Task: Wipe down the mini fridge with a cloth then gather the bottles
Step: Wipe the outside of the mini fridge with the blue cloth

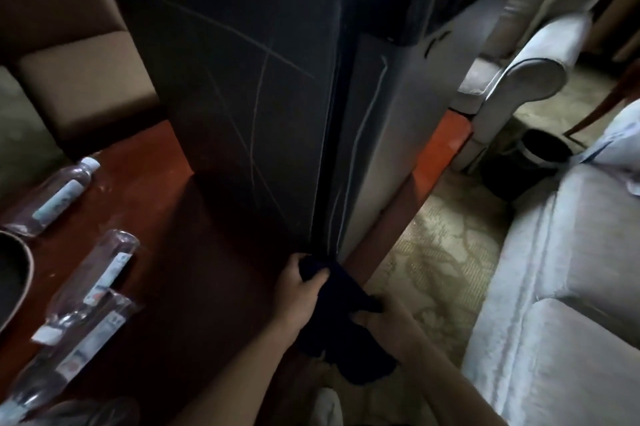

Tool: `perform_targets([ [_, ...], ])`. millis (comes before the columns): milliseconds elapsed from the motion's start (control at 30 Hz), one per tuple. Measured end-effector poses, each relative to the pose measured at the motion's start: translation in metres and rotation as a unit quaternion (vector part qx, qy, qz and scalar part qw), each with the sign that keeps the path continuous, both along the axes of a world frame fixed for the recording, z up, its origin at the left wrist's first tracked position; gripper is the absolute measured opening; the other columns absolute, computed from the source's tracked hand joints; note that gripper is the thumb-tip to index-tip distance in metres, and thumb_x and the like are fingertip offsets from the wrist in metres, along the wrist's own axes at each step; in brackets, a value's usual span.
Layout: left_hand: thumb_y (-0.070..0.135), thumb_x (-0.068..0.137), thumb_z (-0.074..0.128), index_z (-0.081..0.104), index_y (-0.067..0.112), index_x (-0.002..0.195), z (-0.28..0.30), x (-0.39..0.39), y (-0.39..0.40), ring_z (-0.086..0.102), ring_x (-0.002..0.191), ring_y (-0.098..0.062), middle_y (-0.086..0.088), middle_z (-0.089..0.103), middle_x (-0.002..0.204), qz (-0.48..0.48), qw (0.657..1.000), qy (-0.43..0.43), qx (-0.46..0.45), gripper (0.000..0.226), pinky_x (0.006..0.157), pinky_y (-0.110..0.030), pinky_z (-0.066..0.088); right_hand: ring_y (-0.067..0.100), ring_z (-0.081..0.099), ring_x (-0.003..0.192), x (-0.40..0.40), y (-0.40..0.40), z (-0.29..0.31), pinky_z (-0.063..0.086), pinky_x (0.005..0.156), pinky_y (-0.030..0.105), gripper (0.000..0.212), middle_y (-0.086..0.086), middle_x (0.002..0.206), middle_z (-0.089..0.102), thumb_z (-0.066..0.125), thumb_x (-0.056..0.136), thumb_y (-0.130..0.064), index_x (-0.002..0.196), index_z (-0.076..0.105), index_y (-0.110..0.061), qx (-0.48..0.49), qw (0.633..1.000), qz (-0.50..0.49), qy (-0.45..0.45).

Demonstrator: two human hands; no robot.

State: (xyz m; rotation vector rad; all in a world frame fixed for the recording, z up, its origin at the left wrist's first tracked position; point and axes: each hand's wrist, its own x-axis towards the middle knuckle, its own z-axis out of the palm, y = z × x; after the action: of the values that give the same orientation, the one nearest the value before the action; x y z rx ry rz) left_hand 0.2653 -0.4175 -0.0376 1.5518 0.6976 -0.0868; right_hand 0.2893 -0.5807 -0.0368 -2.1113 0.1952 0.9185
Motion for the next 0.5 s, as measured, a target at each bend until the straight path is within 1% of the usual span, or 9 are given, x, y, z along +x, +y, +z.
perform_targets([
  [67, 0.027, 0.088, 0.068, 0.055, 0.025, 0.114, -0.012, 0.003, -0.001, 0.063, 0.09, -0.009, 0.005, 0.064, 0.104, 0.011, 0.999, -0.031, 0.034, 0.03, 0.074, -0.026, 0.053, 0.015, 0.067, 0.078, 0.011, -0.001, -0.014, 0.051, 0.059, 0.026, 0.029, 0.003, 0.09, 0.07, 0.065, 0.082, -0.035, 0.099, 0.064, -0.011, -0.055, 0.996, 0.005, -0.068],
  [100, 0.027, 0.087, 0.069, 0.053, 0.025, 0.114, -0.017, 0.005, 0.001, 0.062, 0.088, -0.006, 0.008, 0.063, 0.103, 0.012, 0.997, -0.053, 0.055, 0.031, 0.069, -0.021, 0.051, 0.015, 0.066, 0.078, 0.019, -0.001, -0.018, 0.051, 0.06, 0.027, 0.031, 0.001, 0.09, 0.07, 0.063, 0.081, -0.039, 0.099, 0.064, -0.015, -0.071, 0.993, 0.007, -0.098],
  [167, 0.028, 0.087, 0.069, 0.049, 0.028, 0.114, -0.027, 0.004, 0.006, 0.06, 0.087, -0.003, 0.01, 0.061, 0.103, 0.01, 0.994, -0.077, 0.078, 0.034, 0.064, -0.017, 0.046, 0.016, 0.067, 0.082, 0.027, 0.0, -0.021, 0.051, 0.065, 0.03, 0.033, 0.0, 0.092, 0.07, 0.062, 0.079, -0.044, 0.101, 0.065, -0.019, -0.085, 0.986, 0.015, -0.141],
  [233, 0.031, 0.086, 0.07, 0.047, 0.029, 0.116, -0.037, 0.006, 0.013, 0.061, 0.089, -0.005, 0.01, 0.06, 0.106, 0.01, 0.993, -0.101, 0.066, 0.037, 0.064, -0.018, 0.046, 0.018, 0.067, 0.086, 0.033, 0.002, -0.022, 0.053, 0.071, 0.032, 0.027, 0.0, 0.091, 0.07, 0.065, 0.08, -0.039, 0.099, 0.066, -0.02, -0.06, 0.981, 0.008, -0.187],
  [333, 0.04, 0.084, 0.07, 0.05, 0.026, 0.119, -0.05, 0.008, 0.015, 0.062, 0.091, -0.01, 0.008, 0.06, 0.108, 0.022, 0.991, -0.11, 0.071, 0.043, 0.068, -0.023, 0.049, 0.019, 0.066, 0.083, 0.034, 0.005, -0.035, 0.054, 0.074, 0.037, 0.011, -0.002, 0.083, 0.068, 0.069, 0.083, -0.027, 0.089, 0.065, -0.019, -0.012, 0.964, -0.016, -0.264],
  [367, 0.044, 0.084, 0.069, 0.053, 0.023, 0.12, -0.057, 0.007, 0.014, 0.062, 0.093, -0.011, 0.006, 0.062, 0.109, 0.031, 0.991, -0.111, 0.068, 0.046, 0.072, -0.025, 0.052, 0.018, 0.066, 0.082, 0.031, 0.006, -0.039, 0.055, 0.075, 0.04, 0.009, -0.002, 0.082, 0.069, 0.069, 0.083, -0.026, 0.089, 0.065, -0.019, 0.002, 0.959, -0.025, -0.284],
  [400, 0.049, 0.083, 0.067, 0.054, 0.021, 0.126, -0.061, 0.005, 0.012, 0.063, 0.098, -0.014, 0.004, 0.063, 0.116, 0.032, 0.991, -0.112, 0.064, 0.053, 0.081, -0.03, 0.054, 0.017, 0.066, 0.08, 0.028, 0.007, -0.044, 0.055, 0.075, 0.042, 0.008, -0.003, 0.082, 0.069, 0.068, 0.083, -0.025, 0.089, 0.065, -0.02, 0.02, 0.953, -0.034, -0.301],
  [467, 0.056, 0.084, 0.062, 0.045, 0.019, 0.142, -0.062, 0.002, 0.008, 0.056, 0.119, -0.019, -0.001, 0.054, 0.137, 0.023, 0.99, -0.125, 0.059, 0.071, 0.102, -0.038, 0.047, 0.016, 0.066, 0.078, 0.022, 0.008, -0.049, 0.055, 0.075, 0.045, 0.005, -0.004, 0.08, 0.069, 0.068, 0.082, -0.023, 0.086, 0.064, -0.023, 0.043, 0.94, -0.06, -0.332],
  [500, 0.055, 0.087, 0.06, 0.039, 0.017, 0.146, -0.062, 0.002, 0.006, 0.051, 0.126, -0.02, -0.002, 0.048, 0.143, 0.018, 0.989, -0.131, 0.059, 0.074, 0.107, -0.037, 0.041, 0.016, 0.066, 0.077, 0.018, 0.009, -0.047, 0.055, 0.074, 0.046, 0.005, -0.004, 0.079, 0.069, 0.067, 0.083, -0.022, 0.084, 0.063, -0.024, 0.047, 0.937, -0.076, -0.337],
])
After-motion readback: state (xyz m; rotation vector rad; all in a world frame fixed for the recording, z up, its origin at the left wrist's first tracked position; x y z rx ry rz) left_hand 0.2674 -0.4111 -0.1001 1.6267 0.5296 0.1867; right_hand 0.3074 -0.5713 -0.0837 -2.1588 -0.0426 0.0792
